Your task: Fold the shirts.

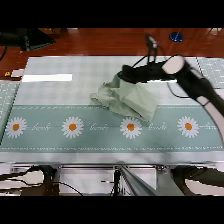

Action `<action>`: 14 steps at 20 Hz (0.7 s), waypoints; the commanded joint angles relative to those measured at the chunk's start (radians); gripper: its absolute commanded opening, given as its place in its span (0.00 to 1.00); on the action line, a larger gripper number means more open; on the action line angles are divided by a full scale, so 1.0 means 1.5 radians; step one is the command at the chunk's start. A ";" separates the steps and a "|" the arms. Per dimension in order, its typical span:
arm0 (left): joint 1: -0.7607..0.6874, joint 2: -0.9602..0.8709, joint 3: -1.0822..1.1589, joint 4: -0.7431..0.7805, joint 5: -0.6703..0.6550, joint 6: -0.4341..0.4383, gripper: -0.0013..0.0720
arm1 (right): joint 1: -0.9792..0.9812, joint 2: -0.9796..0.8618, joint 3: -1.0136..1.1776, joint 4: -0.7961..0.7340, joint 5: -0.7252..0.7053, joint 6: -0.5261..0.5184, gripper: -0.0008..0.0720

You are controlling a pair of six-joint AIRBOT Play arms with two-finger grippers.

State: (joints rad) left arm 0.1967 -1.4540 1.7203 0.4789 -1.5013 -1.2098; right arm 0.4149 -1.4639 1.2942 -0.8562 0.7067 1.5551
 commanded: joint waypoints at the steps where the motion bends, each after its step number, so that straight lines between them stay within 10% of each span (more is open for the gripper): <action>1: -0.010 0.000 0.000 0.001 -0.007 0.013 0.06 | 0.089 -0.062 0.000 0.087 -0.146 -0.002 0.65; 8: -0.028 -0.002 0.000 0.022 -0.008 0.016 0.06 | -0.030 0.077 0.000 0.051 -0.040 -0.050 0.65; 14: -0.028 -0.013 -0.009 0.207 -0.066 0.016 0.09 | -0.320 0.227 0.000 -0.443 0.379 0.000 0.64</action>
State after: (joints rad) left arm 0.1551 -1.4647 1.7168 0.6350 -1.5455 -1.1851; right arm 0.1211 -1.2045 1.2942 -1.1282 0.9268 1.5234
